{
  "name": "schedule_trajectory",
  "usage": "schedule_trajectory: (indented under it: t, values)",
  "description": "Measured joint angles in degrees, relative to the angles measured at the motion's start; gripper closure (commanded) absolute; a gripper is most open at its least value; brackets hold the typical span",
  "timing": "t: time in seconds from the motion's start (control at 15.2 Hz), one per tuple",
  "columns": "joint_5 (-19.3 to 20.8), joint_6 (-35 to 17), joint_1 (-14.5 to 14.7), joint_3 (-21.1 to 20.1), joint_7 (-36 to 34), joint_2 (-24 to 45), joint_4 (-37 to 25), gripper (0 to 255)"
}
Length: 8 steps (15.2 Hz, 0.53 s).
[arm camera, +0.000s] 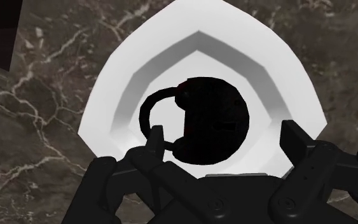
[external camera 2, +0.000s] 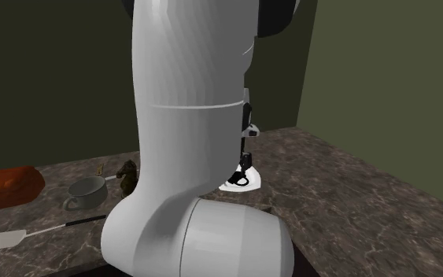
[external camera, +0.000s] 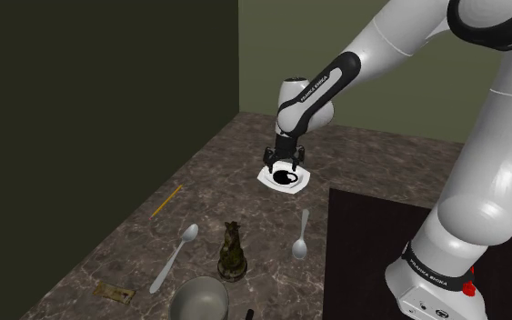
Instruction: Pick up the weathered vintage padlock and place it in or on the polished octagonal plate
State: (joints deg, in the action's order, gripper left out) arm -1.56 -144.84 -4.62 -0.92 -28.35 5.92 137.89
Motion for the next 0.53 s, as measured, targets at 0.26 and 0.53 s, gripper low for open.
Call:
schedule_trajectory:
  t: [0.26, 0.53]
  values:
    - [0.1, 4.7, -0.1, 0.1, 0.0, -3.8, -0.9, 0]
    - [0.1, 5.0, -0.1, 0.1, 0.1, -4.1, -0.9, 0]
